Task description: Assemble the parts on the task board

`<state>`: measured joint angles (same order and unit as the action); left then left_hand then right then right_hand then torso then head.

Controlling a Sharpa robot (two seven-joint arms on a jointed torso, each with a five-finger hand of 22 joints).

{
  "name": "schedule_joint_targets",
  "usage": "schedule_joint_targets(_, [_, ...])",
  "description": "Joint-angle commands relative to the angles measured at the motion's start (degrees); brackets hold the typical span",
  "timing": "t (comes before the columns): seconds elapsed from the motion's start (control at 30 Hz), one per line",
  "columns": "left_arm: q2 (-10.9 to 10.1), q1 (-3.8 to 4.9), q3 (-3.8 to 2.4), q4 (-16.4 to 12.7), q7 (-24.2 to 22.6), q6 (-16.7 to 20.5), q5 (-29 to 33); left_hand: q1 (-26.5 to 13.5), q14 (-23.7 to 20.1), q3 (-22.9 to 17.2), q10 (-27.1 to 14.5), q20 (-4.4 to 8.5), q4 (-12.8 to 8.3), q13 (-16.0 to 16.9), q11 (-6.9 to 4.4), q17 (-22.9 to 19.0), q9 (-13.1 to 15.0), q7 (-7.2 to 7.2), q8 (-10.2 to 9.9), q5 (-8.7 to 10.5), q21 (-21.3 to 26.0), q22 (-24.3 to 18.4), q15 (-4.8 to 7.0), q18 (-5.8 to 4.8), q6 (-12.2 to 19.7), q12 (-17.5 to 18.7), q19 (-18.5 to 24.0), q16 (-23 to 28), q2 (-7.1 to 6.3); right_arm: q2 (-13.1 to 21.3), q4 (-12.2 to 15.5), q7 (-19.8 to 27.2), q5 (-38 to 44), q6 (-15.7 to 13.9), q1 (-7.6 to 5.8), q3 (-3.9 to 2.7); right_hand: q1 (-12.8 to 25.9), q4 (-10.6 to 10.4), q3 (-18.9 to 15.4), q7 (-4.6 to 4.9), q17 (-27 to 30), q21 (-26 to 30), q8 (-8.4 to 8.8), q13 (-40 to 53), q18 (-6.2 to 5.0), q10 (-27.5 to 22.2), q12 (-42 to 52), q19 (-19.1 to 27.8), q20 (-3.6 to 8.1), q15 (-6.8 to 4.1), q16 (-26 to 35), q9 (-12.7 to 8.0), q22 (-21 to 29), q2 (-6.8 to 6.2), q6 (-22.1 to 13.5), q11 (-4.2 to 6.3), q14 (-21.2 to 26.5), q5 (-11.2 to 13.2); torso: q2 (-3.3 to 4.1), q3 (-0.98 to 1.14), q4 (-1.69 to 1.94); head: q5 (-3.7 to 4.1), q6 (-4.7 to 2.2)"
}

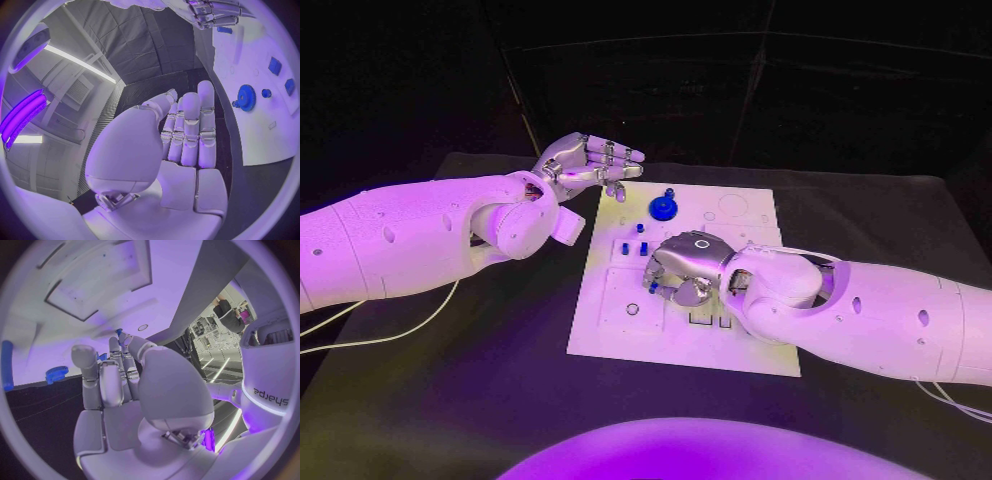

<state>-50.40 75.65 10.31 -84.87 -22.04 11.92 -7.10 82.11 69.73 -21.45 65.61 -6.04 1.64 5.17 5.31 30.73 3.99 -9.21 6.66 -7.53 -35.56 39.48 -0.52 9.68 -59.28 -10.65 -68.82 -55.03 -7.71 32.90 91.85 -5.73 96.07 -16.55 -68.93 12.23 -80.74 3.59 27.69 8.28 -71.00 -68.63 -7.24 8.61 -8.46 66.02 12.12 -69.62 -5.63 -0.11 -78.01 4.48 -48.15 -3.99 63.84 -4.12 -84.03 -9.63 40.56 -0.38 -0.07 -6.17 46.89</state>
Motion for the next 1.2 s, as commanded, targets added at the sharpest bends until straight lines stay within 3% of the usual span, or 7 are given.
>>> schedule_joint_targets(0.03, [0.1,0.07,-0.05,0.0,-0.2,-0.7,0.3,-0.1,-0.4,0.0,-0.4,-0.05,-0.2,0.0,0.15,-0.1,-0.1,-0.34,0.1,0.03,0.2,-0.1,0.01,0.72,-0.1,-0.4,0.6,0.3,0.51,-0.2,-0.1,-0.1,0.3,0.4,-0.07,-0.01,0.6,-0.2,0.1,0.09,0.0,-0.2,-0.19,0.0,0.90,0.5,-0.3,-0.4,0.18,-0.41,-0.2,0.1,-0.1,0.05,0.5,-0.11,-2.6,0.1,-0.02,-0.01,-0.01,0.05,0.02])
schedule_joint_targets(0.9, [0.3,0.07,-0.04,0.1,0.0,-1.2,0.3,-0.1,-0.4,0.0,-0.4,-0.05,-0.2,0.0,0.15,-0.1,-0.1,-0.34,0.1,0.03,0.2,-0.1,0.01,0.72,-0.1,-0.4,0.6,0.3,0.51,-2.0,-2.0,-1.1,1.0,3.5,0.66,0.00,1.1,-0.3,-0.2,0.11,-0.2,0.0,-0.04,-0.1,0.83,0.4,-0.5,-0.1,0.15,-0.37,-0.3,0.1,0.3,-0.14,0.4,-0.16,-2.6,0.3,0.00,0.01,-0.09,0.15,0.14])
schedule_joint_targets(1.1, [0.3,0.07,-0.04,0.1,0.1,-1.3,0.3,-0.1,-0.5,0.1,-0.5,-0.07,-0.2,0.0,0.17,-0.1,-0.1,-0.37,0.1,0.02,0.2,-0.1,-0.02,0.72,0.0,-0.4,0.6,0.3,0.53,-1.9,-2.3,-1.1,1.0,2.9,0.68,0.00,2.5,-0.7,-0.1,1.42,0.9,0.9,2.20,-1.8,0.64,-4.1,-3.5,1.0,-0.64,0.81,0.2,-0.7,1.9,-1.06,-3.1,-1.68,-2.2,0.7,-0.04,0.00,-0.04,0.19,0.12])
schedule_joint_targets(1.2, [0.3,0.07,-0.04,0.2,0.1,-1.4,0.3,-0.1,-0.5,0.1,-0.5,-0.07,-0.2,0.0,0.17,-0.1,-0.1,-0.37,0.1,0.02,0.2,-0.1,-0.02,0.72,0.0,-0.4,0.6,0.3,0.53,-1.7,-2.3,-1.0,1.0,2.1,0.69,0.00,3.3,-1.0,-0.5,1.74,1.8,1.5,2.91,-2.6,0.45,-5.7,-4.4,1.6,-1.16,1.27,0.8,-0.7,2.9,-1.90,-4.2,-2.24,-1.9,-0.8,-0.02,0.01,-0.01,0.20,0.13])
